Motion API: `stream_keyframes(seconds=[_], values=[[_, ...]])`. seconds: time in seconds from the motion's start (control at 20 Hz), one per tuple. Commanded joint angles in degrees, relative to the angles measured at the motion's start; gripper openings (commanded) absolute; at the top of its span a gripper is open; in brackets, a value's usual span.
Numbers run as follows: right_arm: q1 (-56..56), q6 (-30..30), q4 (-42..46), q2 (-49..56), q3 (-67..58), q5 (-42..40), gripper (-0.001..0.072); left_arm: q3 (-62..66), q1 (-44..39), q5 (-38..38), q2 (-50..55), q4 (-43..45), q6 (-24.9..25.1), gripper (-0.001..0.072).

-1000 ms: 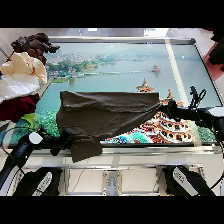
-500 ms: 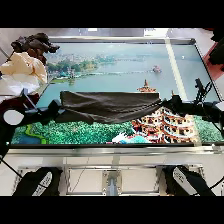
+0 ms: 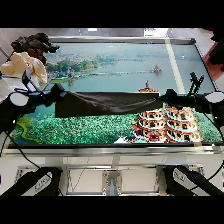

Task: Fold the shirts.

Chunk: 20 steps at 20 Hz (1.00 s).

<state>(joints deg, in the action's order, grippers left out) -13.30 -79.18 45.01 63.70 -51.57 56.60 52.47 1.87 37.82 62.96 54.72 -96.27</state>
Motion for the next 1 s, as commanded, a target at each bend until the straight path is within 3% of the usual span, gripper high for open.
stream_keyframes(seconds=[0.0, 0.15, 0.55, 0.95], values=[[0.8, -2.1, 3.7, 5.2, -2.4, -5.7, 0.0030, 9.4, -0.1, -4.6, 10.3, 3.7, 0.2, 0.0010], [0.9, -2.7, 4.6, 9.4, -3.2, -8.3, 0.0030, 15.4, -0.7, -1.0, 17.7, 4.3, 2.2, 0.0010], [6.6, -1.8, 4.4, 22.3, -3.3, -18.6, 0.0031, 15.6, -4.8, 0.4, 26.8, 11.9, 2.0, 0.0010], [6.6, -1.8, 6.3, 24.0, -5.1, -18.2, 0.0035, 15.6, -4.8, 10.4, 27.9, 19.8, -0.2, 0.0011]])
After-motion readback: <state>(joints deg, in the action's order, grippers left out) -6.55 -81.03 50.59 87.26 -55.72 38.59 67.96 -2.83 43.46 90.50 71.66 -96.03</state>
